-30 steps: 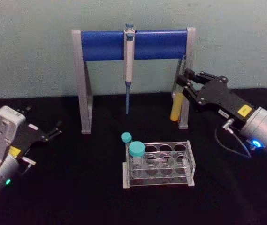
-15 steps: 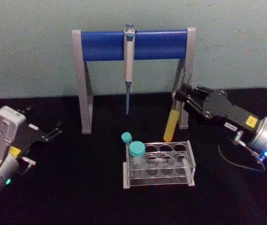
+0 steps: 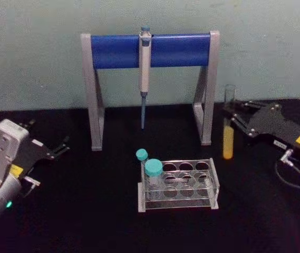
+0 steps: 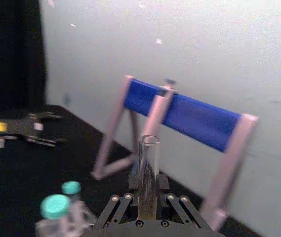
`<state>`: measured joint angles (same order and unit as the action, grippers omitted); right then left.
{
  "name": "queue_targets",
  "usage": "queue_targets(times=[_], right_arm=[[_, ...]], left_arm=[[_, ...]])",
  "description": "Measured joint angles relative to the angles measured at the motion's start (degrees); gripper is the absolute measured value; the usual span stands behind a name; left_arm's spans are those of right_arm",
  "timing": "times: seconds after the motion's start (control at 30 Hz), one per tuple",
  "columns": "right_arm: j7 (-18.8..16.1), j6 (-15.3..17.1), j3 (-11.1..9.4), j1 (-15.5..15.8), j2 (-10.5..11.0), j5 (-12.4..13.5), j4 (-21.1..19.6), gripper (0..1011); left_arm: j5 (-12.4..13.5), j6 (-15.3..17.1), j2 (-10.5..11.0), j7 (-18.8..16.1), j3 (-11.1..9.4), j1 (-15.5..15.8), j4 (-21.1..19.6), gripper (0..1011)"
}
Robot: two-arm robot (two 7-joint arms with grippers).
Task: Pick up the test tube from the test tube rack, shake it, then place it back into the test tube rack.
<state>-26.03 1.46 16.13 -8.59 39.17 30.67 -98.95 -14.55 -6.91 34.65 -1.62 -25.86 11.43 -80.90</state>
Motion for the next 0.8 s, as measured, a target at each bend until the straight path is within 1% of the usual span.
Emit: queue_targets(times=[0.03,0.07,0.17,0.2,0.3,0.33,0.37,0.4,0.43,0.47,0.5,0.53,0.57,0.63,0.67,0.7,0.73,0.8], right_arm=[[0.76,0.0,-0.1,-0.02,-0.19,-0.76,0.0,228],[2.33,-0.13,-0.21,-0.19,-0.72,-2.47,0.11,229],[4.26,-0.92,-0.25,-0.7,-1.82,-4.61,0.84,229],[5.17,-1.79,-0.25,-1.13,-2.74,-5.73,1.54,229],[5.9,-3.38,-0.28,-1.75,-4.36,-6.57,2.91,228],[5.76,-4.44,-0.41,-2.14,-5.44,-6.5,3.93,228],[5.46,-5.04,-0.46,-2.34,-6.0,-6.22,4.47,228],[5.0,-5.58,-0.54,-2.53,-6.56,-5.76,5.08,228],[3.82,-6.53,-0.7,-2.82,-7.57,-4.53,6.03,228],[3.12,-6.97,-0.79,-2.98,-8.08,-3.78,6.54,228],[1.56,-7.61,-0.99,-3.24,-8.99,-2.17,7.45,229],[1.56,-7.61,-0.99,-3.24,-8.99,-2.17,7.45,229],[-0.14,-8.06,-1.17,-3.47,-9.91,-0.43,8.29,229],[-1.68,-8.31,-1.31,-3.68,-10.59,1.18,8.99,228],[-3.53,-8.45,-1.35,-3.9,-11.2,3.07,9.66,228],[-4.26,-8.49,-1.35,-4.02,-11.41,3.94,9.94,228],[-5.8,-8.51,-1.31,-4.2,-11.65,5.41,10.3,229],[-7.26,-8.45,-1.1,-4.4,-11.74,6.92,10.61,229]], left_arm=[[0.0,0.0,0.0,0.0,0.0,0.0,0.0,1001],[0.0,0.0,0.0,0.0,0.0,0.0,0.0,1001],[0.0,0.0,0.0,0.0,0.0,0.0,0.0,1001],[0.0,0.0,0.0,0.0,0.0,0.0,0.0,1001],[0.0,0.0,0.0,0.0,0.0,0.0,0.0,1001],[0.0,0.0,0.0,0.0,0.0,0.0,0.0,1001],[0.0,0.0,0.0,0.0,0.0,0.0,0.0,1001],[0.0,0.0,0.0,0.0,0.0,0.0,0.0,1002],[0.0,0.0,0.0,0.0,0.0,0.0,0.0,1001],[0.0,0.0,0.0,0.0,0.0,0.0,0.0,1001],[0.0,0.0,0.0,0.0,0.0,0.0,0.0,1001],[0.0,0.0,0.0,0.0,0.0,0.0,0.0,1001],[0.0,0.0,0.0,0.0,0.0,0.0,0.0,1001],[0.0,0.0,0.0,0.0,0.0,0.0,0.0,1001],[0.0,0.0,0.0,0.0,0.0,0.0,0.0,1001],[0.0,0.0,0.0,0.0,0.0,0.0,0.0,1001],[0.0,0.0,0.0,0.0,0.0,0.0,0.0,1001],[0.0,0.0,0.0,0.0,0.0,0.0,0.0,1001]])
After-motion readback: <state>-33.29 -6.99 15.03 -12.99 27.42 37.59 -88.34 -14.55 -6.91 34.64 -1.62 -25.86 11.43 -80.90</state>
